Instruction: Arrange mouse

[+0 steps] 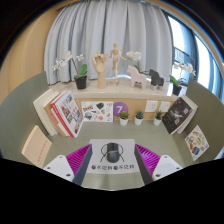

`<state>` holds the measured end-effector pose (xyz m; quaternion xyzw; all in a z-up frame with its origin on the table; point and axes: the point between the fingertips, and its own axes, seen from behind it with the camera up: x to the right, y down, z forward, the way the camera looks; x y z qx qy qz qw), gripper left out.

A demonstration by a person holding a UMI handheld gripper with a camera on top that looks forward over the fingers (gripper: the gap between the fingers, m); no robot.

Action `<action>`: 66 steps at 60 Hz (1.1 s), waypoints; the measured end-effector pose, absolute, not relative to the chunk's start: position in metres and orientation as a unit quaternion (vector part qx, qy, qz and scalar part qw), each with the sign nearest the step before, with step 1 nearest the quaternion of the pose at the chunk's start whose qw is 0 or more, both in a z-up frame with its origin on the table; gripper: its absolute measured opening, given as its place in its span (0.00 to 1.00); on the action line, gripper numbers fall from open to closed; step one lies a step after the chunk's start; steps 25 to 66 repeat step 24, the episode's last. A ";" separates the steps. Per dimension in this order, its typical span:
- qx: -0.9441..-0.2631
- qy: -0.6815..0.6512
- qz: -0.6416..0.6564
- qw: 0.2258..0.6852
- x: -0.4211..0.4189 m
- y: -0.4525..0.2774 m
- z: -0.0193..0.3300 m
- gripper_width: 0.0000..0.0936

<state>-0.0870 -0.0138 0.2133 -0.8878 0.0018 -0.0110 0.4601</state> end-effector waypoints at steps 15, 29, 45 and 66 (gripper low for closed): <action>-0.877 0.007 -0.031 0.480 -0.087 -0.099 0.242 0.91; -0.874 0.010 -0.028 0.484 -0.094 -0.127 0.241 0.91; -0.874 0.010 -0.028 0.484 -0.094 -0.127 0.241 0.91; -0.874 0.010 -0.028 0.484 -0.094 -0.127 0.241 0.91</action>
